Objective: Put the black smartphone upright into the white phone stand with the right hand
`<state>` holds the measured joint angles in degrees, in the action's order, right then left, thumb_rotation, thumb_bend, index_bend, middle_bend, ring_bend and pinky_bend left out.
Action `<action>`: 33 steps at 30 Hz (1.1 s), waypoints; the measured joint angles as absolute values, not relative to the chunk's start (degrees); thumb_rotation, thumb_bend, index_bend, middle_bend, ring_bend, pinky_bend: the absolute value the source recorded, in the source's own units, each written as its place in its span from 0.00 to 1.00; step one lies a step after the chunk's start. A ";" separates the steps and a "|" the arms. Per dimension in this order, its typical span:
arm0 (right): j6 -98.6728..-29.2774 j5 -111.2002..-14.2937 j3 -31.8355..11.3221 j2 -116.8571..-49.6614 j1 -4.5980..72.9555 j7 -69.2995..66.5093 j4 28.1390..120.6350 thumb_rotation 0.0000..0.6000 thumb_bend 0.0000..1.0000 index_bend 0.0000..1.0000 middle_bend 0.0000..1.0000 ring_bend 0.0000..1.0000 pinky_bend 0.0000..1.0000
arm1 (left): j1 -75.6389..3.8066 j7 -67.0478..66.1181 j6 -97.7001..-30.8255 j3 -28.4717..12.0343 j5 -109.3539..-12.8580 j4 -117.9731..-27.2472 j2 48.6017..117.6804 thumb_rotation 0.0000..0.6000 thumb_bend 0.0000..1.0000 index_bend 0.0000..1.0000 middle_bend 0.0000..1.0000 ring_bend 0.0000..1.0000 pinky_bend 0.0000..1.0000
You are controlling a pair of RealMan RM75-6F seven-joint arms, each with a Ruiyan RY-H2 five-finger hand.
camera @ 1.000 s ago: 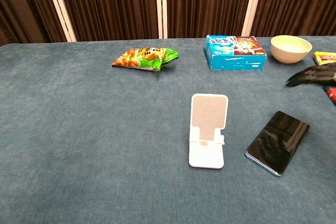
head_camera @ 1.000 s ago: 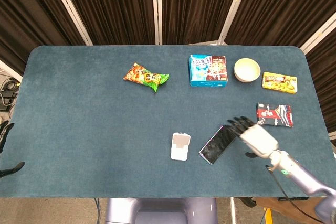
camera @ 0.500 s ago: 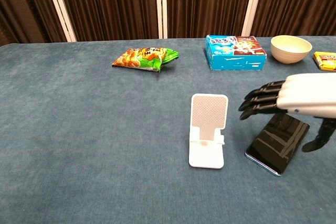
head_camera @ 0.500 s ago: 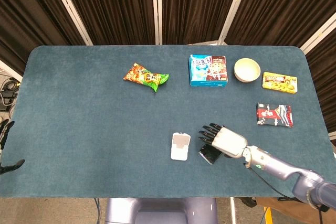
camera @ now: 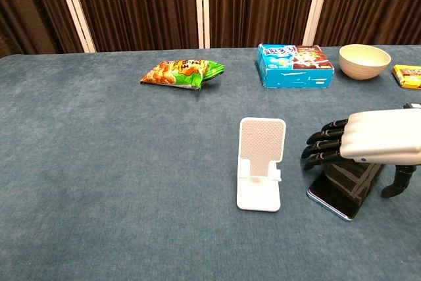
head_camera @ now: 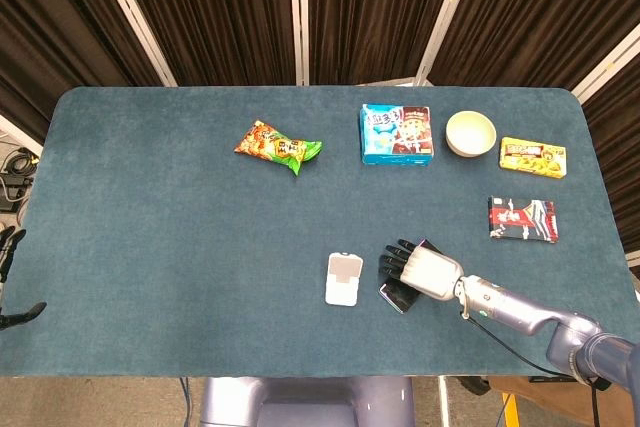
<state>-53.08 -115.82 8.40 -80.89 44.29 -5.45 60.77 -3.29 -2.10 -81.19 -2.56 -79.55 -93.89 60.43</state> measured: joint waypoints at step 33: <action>-72.82 -114.19 10.93 -80.91 39.95 -1.27 50.67 1.00 0.51 0.58 0.55 0.44 0.39 | -3.44 -0.24 -81.11 -1.78 -81.00 -94.24 59.79 1.00 0.00 0.00 0.00 0.00 0.00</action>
